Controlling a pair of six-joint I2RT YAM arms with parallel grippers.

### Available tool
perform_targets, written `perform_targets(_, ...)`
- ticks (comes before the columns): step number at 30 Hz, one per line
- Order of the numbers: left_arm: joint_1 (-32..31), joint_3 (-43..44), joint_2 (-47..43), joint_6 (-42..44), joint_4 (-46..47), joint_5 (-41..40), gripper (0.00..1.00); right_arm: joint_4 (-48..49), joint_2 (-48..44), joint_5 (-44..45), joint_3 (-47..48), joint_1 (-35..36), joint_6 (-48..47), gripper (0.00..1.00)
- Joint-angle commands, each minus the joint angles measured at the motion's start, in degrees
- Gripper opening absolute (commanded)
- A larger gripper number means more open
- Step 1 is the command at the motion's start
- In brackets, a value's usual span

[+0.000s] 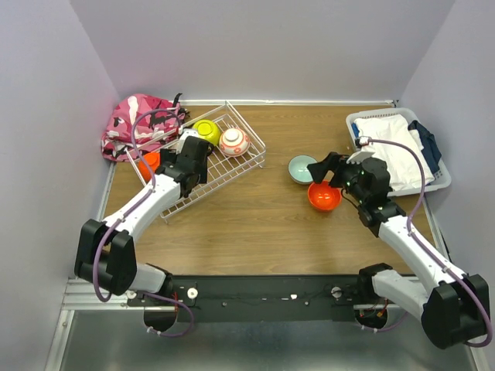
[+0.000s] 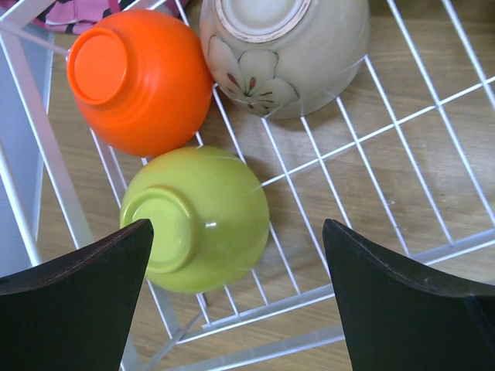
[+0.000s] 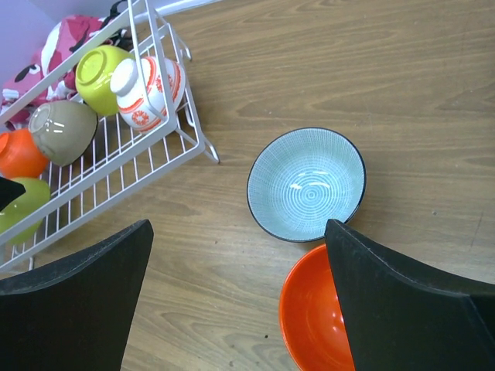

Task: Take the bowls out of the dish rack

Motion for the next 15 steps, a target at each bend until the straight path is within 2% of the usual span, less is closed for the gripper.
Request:
perform_targets(1,0.3,4.1,3.3,0.8,-6.2,-4.2,0.99,2.7,-0.2,-1.8,-2.0,-0.2,0.2,1.0)
perform_targets(15,0.4,11.9,15.4,2.7,-14.9,-9.2,0.99,3.4,-4.5,-0.6,-5.3,0.3,0.8,1.0)
